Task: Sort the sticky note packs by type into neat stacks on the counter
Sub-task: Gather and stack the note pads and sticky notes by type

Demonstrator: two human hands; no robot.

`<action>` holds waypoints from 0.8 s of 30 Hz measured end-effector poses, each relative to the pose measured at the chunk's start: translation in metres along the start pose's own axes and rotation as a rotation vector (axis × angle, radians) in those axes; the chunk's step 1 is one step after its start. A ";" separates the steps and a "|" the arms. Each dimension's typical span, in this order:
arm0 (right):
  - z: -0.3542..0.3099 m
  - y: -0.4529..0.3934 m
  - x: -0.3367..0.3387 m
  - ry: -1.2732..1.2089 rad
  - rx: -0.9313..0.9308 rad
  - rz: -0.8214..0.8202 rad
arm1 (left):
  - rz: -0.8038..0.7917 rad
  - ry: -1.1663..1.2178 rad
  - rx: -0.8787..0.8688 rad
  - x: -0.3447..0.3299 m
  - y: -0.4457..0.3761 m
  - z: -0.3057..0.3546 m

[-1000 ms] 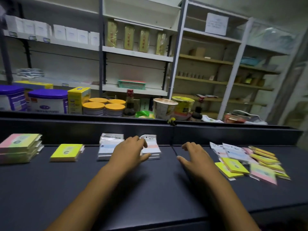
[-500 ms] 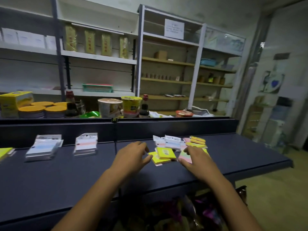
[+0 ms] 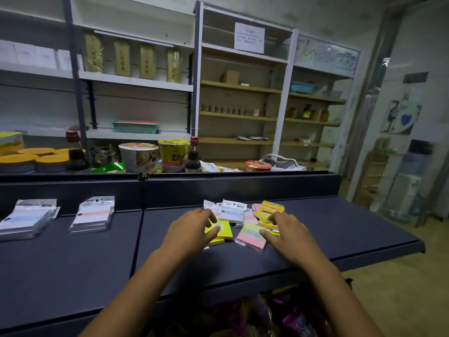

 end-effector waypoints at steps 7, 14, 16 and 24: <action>0.029 -0.046 -0.018 -0.008 -0.004 -0.006 | -0.013 0.058 0.036 -0.042 -0.055 -0.006; 0.061 -0.092 -0.024 -0.021 0.016 0.019 | -0.086 0.069 0.097 -0.073 -0.104 0.001; 0.069 -0.105 -0.027 -0.038 0.037 0.024 | -0.142 0.064 0.127 -0.080 -0.117 0.003; 0.100 -0.157 -0.042 -0.143 0.138 -0.006 | -0.309 -0.016 0.340 -0.110 -0.150 0.017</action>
Point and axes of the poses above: each hand's wrist, its own y-axis away from the middle knuckle, its own x-axis out of the back of the hand, z = x × y, the point moved 1 cm from there along -y, towards the middle knuckle, and after that the axes turned 7 degrees about -y, right-handed, at the moved point
